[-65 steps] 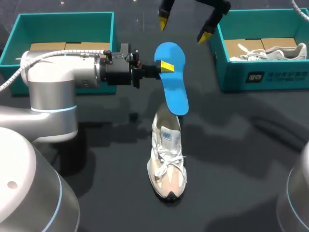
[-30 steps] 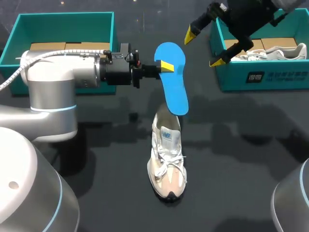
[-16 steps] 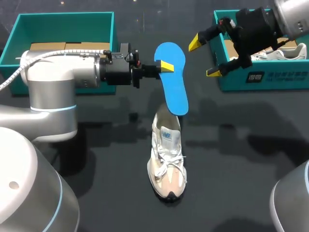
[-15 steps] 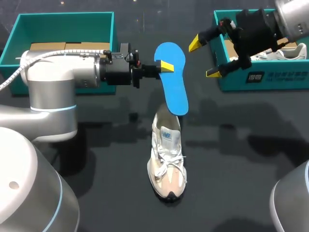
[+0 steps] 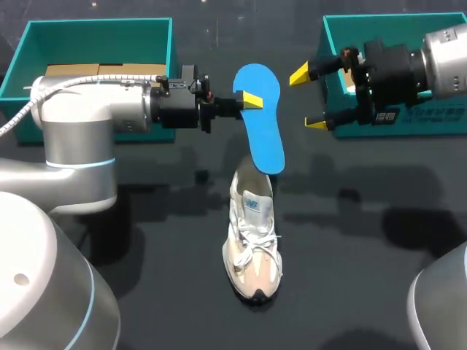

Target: Take the shoe out of the shoebox, open the shoe tongue, remove and reinsert the insole, then place the shoe into the shoebox

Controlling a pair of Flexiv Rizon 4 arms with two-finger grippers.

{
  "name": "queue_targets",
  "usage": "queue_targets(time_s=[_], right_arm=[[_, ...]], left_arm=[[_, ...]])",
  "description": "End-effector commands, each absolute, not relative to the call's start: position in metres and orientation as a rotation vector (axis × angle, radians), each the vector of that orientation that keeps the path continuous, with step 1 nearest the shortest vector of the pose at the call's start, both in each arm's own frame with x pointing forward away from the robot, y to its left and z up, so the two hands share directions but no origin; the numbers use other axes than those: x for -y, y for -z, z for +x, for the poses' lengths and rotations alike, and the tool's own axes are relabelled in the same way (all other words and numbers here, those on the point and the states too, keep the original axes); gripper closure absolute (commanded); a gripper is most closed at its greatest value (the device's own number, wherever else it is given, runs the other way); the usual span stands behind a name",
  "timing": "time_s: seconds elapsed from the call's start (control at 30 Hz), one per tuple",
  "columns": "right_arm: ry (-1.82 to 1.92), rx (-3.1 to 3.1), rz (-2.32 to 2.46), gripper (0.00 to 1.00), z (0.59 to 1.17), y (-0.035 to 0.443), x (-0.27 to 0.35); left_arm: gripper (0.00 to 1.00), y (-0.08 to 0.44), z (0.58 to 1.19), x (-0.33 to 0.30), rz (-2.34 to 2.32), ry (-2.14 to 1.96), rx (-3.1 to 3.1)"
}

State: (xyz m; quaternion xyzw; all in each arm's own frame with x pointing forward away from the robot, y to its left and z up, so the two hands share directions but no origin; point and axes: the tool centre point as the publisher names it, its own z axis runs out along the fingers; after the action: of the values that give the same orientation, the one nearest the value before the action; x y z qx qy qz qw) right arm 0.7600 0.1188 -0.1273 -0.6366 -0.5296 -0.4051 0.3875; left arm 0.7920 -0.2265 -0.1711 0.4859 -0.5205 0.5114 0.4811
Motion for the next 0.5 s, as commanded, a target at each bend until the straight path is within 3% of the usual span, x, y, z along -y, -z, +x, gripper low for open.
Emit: queue_targets(time_s=[0.03,0.5], right_arm=[[1.075,1.294,-1.586,0.0,0.757,0.133,-0.12],[1.105,1.237,-1.564,0.0,0.757,0.143,-0.125]], left_arm=[[1.0,0.172,0.792,0.228,1.185,-1.249,1.268],[1.0,0.172,0.792,0.228,1.185,-1.249,1.268]])
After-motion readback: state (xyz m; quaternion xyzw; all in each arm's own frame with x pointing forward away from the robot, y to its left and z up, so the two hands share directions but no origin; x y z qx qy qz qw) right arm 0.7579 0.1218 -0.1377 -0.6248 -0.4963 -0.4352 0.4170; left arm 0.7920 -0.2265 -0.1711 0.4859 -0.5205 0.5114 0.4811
